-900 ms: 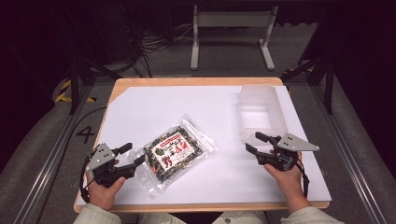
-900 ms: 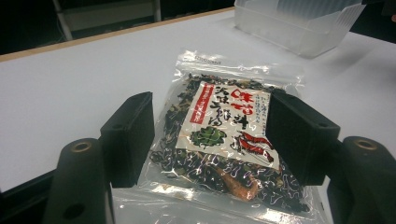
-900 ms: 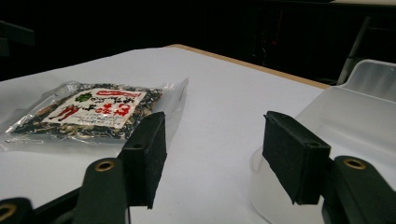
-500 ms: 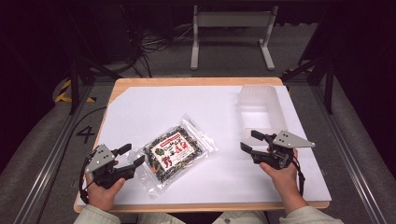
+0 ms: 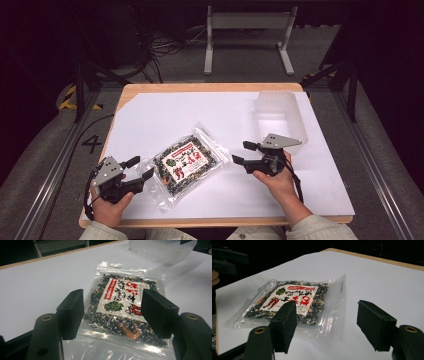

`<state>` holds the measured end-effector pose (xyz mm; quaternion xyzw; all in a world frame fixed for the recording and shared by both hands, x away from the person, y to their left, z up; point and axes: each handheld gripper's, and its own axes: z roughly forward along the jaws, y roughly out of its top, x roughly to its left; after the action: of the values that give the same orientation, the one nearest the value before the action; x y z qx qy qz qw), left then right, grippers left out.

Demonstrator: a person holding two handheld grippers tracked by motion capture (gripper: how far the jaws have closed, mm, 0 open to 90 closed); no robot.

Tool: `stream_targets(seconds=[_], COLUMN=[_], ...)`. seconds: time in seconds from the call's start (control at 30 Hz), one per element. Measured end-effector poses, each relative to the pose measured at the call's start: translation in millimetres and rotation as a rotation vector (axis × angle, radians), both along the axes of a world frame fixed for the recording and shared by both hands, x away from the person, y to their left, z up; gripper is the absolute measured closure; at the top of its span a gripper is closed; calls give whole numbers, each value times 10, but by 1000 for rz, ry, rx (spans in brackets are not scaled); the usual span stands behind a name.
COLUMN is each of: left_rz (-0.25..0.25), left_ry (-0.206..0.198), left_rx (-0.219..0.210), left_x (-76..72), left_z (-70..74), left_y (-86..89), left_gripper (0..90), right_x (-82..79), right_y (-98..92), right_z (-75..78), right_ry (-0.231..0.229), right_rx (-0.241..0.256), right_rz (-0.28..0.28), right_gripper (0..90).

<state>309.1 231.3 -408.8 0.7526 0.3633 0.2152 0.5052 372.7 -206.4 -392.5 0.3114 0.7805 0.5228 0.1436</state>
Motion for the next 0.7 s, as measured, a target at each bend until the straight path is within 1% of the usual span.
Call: stream_targets(seconds=[0.07,0.13,0.2,0.3,0.33,0.47,0.57,0.63,0.7], left_rz=[2,-1,-2,-3,-5,-4,-5,-10,-12], left_ry=[1,2,1,9,4,10,14,17,19], left_rx=[1,3,7,1,11,6,4,5,8], left_x=[-3,-3,2,5,11,12,17,22,29], left_z=[-1,-4,-4,-13,-12,-16,-20,-26,-33], left_y=[3,3,4,-5,0,-1,-6,-14,-22], left_gripper=[362,363,364,365,365,365,365,365,365], right_x=[47,89,100,148,163,230,248,260,279], right_y=[50,103,120,195,213,265,296,298,292], right_z=[-36,-82,-95,-154,-173,-257,-299,-317,-341], right_ry=[11,30,34,53,60,113,111,123,154], right_rx=[-30,-32,-36,-61,-65,-83,-109,-109,-102], right_rz=[-21,-17,-17,-30,-36,-50,-58,-62,-67], right_gripper=[332,330,325,302,298,286,281,274,261])
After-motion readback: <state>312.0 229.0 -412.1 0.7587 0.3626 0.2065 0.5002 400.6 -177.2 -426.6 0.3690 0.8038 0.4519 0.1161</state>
